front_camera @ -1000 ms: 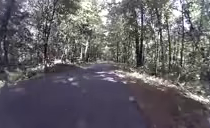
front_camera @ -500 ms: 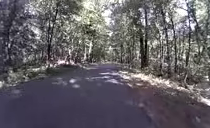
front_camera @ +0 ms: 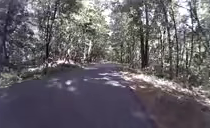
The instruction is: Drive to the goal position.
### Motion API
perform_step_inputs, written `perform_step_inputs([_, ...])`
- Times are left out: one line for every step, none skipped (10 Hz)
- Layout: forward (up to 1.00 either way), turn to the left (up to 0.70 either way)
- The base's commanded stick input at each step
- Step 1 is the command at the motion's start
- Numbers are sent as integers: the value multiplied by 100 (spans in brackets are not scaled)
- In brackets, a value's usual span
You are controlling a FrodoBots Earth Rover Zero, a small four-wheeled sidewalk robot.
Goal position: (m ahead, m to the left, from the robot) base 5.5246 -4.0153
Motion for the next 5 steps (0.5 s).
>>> perform_step_inputs([45,0])
perform_step_inputs([45,0])
perform_step_inputs([45,0])
perform_step_inputs([45,0])
perform_step_inputs([45,0])
